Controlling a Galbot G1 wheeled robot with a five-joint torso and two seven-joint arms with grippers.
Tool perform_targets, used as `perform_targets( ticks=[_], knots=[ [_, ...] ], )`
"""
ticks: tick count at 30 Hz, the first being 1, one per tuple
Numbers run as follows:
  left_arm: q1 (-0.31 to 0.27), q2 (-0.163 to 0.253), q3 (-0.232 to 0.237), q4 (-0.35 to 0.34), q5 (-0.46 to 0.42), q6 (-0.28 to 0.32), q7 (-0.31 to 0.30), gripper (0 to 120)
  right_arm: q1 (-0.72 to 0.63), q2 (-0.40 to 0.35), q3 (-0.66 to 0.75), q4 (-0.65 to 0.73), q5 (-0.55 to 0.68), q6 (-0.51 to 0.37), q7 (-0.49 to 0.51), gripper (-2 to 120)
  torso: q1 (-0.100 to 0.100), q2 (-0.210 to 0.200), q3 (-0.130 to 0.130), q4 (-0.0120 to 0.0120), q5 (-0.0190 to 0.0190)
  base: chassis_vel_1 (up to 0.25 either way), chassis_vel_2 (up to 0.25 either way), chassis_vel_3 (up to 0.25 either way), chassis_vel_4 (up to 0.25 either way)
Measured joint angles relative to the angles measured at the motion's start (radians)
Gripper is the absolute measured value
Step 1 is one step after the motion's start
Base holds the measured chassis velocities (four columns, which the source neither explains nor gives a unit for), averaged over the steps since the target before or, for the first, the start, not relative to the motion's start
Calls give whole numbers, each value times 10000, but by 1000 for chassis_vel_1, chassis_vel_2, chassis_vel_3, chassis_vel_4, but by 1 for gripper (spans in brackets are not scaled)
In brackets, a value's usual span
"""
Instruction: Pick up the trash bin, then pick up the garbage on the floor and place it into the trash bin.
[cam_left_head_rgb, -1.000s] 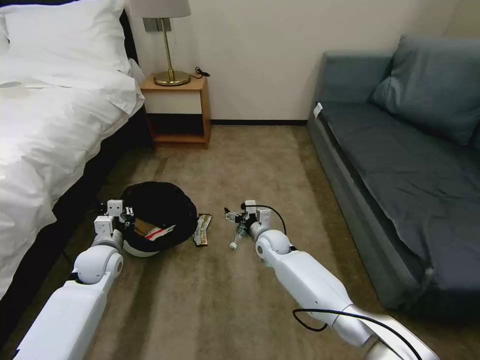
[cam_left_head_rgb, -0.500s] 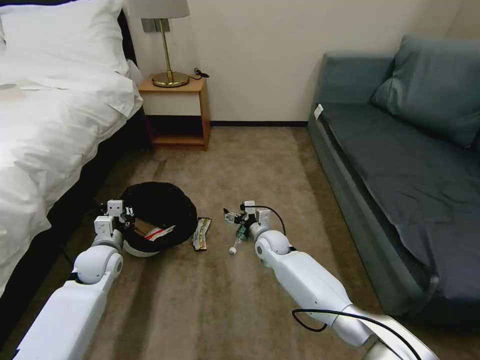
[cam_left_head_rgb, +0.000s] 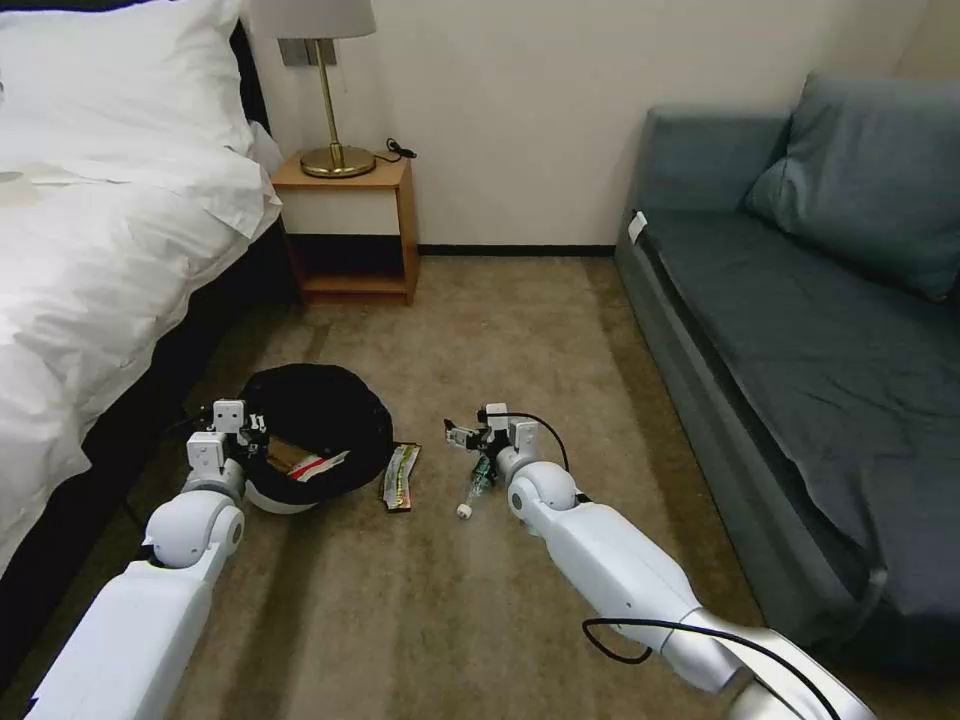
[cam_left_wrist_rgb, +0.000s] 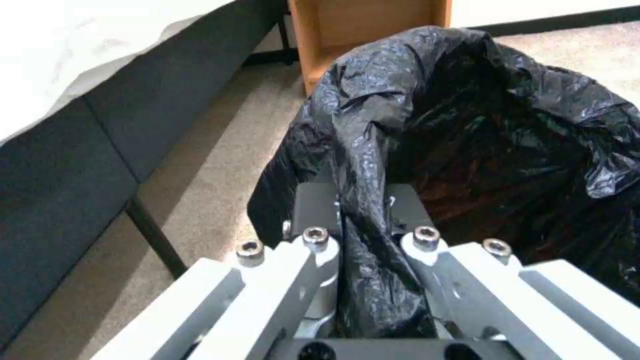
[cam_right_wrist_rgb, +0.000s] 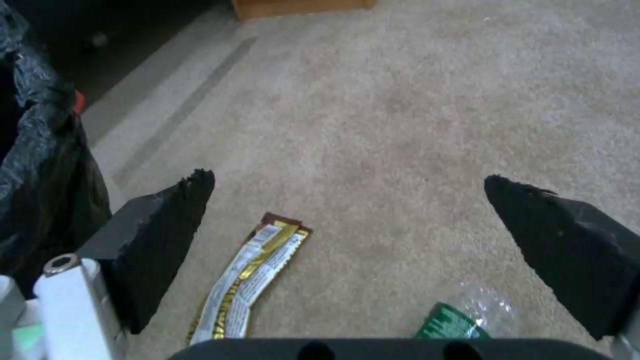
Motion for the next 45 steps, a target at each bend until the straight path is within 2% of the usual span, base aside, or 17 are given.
perform_targets(
  ticks=[45],
  knots=[
    [-38, 39, 64, 128, 30, -58, 113, 5, 60, 173, -115, -408, -94, 145, -225, 100, 0, 0, 0, -1, 0, -27, 26, 25, -24]
  ],
)
